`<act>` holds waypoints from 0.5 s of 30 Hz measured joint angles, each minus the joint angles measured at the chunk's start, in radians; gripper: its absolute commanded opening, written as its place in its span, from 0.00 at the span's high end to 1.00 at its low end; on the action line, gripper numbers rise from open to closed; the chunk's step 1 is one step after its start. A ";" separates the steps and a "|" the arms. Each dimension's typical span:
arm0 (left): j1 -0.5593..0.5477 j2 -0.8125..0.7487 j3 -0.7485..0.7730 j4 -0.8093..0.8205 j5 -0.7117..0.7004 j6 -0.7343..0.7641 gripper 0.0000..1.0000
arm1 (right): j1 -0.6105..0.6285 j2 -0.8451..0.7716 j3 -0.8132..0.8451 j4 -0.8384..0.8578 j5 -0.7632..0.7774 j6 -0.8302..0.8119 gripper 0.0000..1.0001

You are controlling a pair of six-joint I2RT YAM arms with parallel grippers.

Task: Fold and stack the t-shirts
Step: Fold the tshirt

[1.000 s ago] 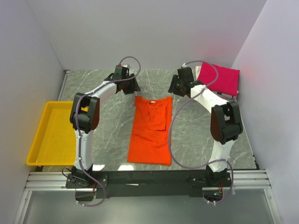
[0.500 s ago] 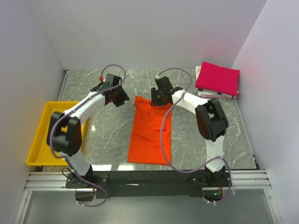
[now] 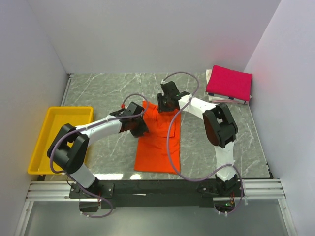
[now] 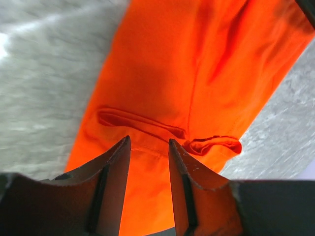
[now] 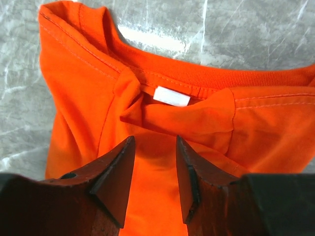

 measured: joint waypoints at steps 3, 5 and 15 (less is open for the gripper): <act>-0.022 0.013 -0.001 0.020 0.001 -0.018 0.58 | 0.000 -0.002 -0.020 0.014 0.008 0.003 0.52; -0.023 0.017 -0.007 0.031 0.000 -0.026 0.58 | 0.000 -0.006 -0.047 0.020 0.010 0.008 0.52; -0.022 0.048 -0.024 0.047 0.000 -0.041 0.60 | 0.048 -0.019 -0.058 0.020 0.059 0.030 0.52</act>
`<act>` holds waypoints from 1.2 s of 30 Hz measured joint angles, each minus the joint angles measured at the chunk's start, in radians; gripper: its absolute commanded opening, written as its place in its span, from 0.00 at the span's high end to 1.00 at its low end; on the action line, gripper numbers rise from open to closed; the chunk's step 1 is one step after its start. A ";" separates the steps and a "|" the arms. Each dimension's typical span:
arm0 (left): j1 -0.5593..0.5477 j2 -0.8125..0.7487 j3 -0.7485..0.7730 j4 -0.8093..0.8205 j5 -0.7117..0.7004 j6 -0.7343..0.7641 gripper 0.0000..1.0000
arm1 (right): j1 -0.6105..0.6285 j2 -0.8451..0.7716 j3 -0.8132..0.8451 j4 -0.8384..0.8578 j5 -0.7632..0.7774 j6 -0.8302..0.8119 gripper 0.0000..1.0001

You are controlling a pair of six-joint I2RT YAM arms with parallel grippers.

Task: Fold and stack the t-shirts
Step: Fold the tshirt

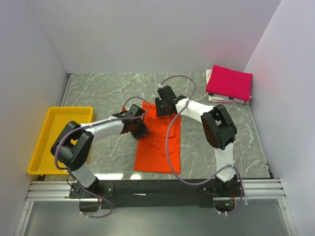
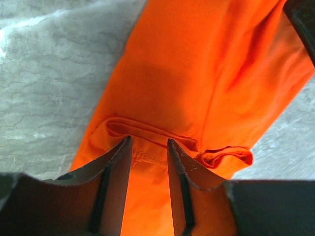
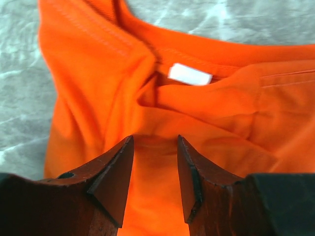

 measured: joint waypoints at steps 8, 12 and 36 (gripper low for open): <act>0.000 0.004 -0.009 0.000 0.000 0.000 0.60 | 0.022 0.000 0.002 0.004 0.024 0.019 0.64; 0.000 0.004 -0.009 0.000 0.000 0.000 0.60 | 0.023 0.000 0.002 0.000 0.043 0.029 0.84; 0.000 0.016 -0.030 0.023 0.002 -0.003 0.61 | -0.007 -0.057 -0.130 0.012 0.123 0.143 1.00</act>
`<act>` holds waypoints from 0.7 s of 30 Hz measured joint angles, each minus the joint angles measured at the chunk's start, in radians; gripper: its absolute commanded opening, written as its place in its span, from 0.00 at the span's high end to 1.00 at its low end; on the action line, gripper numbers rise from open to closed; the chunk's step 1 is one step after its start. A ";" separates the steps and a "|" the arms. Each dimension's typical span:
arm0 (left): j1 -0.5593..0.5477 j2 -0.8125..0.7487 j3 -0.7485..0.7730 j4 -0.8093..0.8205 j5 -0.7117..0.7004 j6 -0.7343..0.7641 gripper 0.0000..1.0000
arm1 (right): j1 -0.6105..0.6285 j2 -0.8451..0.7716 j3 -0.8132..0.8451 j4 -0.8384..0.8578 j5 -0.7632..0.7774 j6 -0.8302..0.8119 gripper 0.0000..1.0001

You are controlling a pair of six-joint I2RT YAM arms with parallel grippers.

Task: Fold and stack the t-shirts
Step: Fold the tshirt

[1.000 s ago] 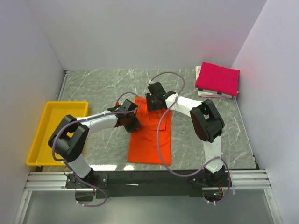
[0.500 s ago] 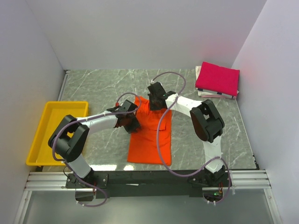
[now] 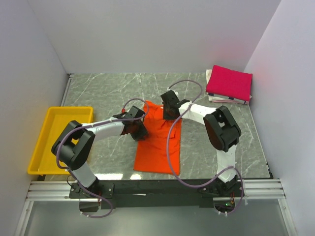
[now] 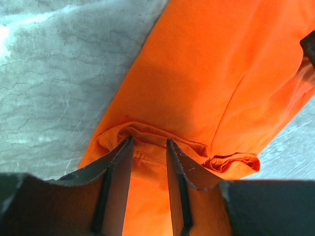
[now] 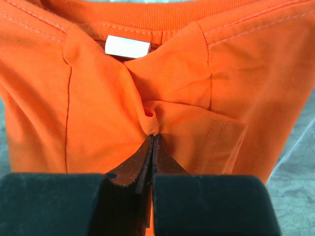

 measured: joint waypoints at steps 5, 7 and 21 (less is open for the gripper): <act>0.000 0.000 -0.003 0.012 0.005 0.004 0.59 | 0.000 -0.007 -0.015 0.015 0.002 0.021 0.86; 0.000 -0.003 -0.003 0.015 0.008 0.009 0.56 | -0.002 -0.009 -0.019 0.020 0.001 0.027 0.72; 0.048 -0.269 0.034 -0.107 -0.018 0.113 0.24 | -0.081 -0.524 -0.298 0.008 -0.043 0.134 0.42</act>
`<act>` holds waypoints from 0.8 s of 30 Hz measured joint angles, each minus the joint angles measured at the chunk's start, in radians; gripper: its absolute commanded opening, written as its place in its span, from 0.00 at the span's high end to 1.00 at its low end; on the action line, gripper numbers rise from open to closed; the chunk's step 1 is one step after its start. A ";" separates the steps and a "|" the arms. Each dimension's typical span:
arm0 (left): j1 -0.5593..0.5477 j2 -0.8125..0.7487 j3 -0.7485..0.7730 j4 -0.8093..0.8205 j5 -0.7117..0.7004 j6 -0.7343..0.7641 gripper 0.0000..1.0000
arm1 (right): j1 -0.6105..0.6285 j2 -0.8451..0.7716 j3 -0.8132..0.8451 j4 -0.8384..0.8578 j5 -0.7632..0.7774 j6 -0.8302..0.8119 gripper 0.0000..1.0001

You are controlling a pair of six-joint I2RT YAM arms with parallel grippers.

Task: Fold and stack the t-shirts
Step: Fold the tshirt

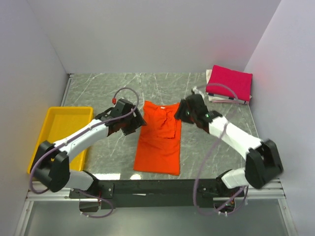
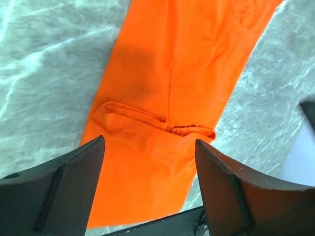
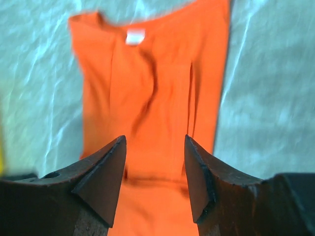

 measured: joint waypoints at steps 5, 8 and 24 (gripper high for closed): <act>-0.002 -0.113 -0.115 -0.026 0.019 0.020 0.28 | 0.064 -0.272 -0.353 -0.003 -0.093 0.113 0.43; -0.032 -0.165 -0.217 -0.060 0.041 0.023 0.31 | 0.117 -0.388 -0.537 -0.042 -0.159 0.194 0.43; -0.206 -0.293 -0.487 -0.096 0.152 -0.095 0.37 | 0.315 -0.770 -0.869 -0.045 -0.381 0.610 0.46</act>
